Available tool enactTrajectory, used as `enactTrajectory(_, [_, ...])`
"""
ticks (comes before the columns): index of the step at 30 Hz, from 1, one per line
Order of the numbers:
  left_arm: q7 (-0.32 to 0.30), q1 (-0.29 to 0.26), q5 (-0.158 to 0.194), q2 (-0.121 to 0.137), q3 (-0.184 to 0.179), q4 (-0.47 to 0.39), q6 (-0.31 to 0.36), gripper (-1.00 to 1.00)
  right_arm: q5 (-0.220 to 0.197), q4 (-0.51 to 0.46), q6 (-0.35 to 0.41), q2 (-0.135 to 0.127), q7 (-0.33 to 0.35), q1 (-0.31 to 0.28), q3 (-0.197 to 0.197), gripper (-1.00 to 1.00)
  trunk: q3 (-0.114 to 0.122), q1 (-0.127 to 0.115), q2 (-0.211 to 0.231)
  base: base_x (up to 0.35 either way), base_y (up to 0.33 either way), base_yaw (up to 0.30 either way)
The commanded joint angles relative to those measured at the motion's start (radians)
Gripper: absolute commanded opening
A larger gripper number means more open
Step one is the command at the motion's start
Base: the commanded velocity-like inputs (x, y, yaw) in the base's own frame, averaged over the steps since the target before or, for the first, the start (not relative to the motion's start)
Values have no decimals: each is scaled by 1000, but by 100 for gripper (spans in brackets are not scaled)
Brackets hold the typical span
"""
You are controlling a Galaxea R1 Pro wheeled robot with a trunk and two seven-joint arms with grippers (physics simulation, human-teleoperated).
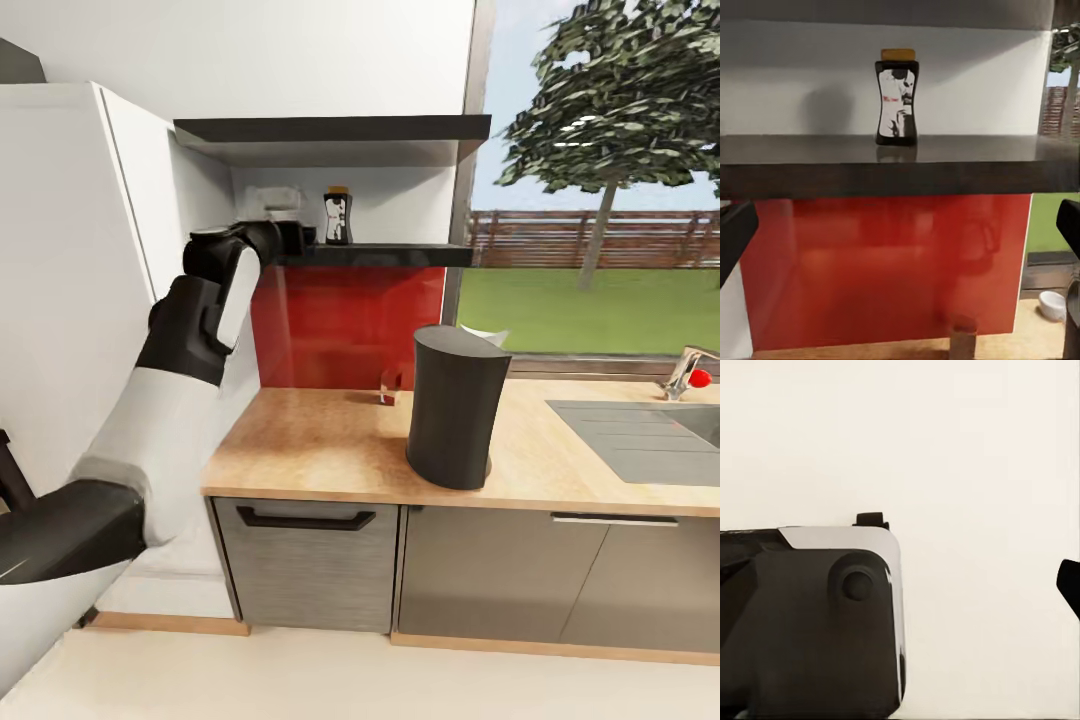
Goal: Set up a coffee station on the kitchen countertop: keep the coffee maker on the countertop, move the bottle of coffee from the kitchen shelf to the counter next to the coffee maker, place a paper coffee filter on top of the coffee maker, put the saucer next to the coffee maker with the coffee cup on the saucer, and place the electric kettle next to the coffee maker.
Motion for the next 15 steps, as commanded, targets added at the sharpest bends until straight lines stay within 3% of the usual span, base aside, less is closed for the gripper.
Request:
enactTrajectory(1, [16, -43, 11, 0, -2, 46, -2, 100, 10, 0, -1, -1, -8, 9, -8, 100, -1, 0, -1, 0, 0, 0])
enactTrajectory(2, [22, -95, 10, 0, -1, 107, -14, 100, 10, 0, 0, 1, -16, 18, -8, 100, -1, 0, -1, 0, 0, 0])
enactTrajectory(6, [42, -170, 7, -4, -1, 214, -52, 100, 8, -1, 1, 7, -22, 25, -9, 100, -1, 0, -1, 0, 0, 0])
enactTrajectory(7, [134, -236, -15, -18, -2, 378, -174, 100, 5, -1, 2, 30, -21, 28, -9, 100, -1, 0, -1, 0, 0, 0])
enactTrajectory(11, [145, -250, -17, -26, -1, 462, -242, 100, 5, -1, 2, 36, -21, 28, -9, 100, -1, 0, -1, 0, 0, 0])
enactTrajectory(12, [148, -253, -18, -31, -1, 514, -303, 100, 5, -1, 2, 37, -20, 28, -9, 100, -1, 0, -1, 0, 0, 0])
enactTrajectory(15, [149, -253, -19, -30, 0, 531, -324, 100, 4, -1, 1, 38, -19, 28, -9, 100, -1, 0, -1, 0, 0, 0])
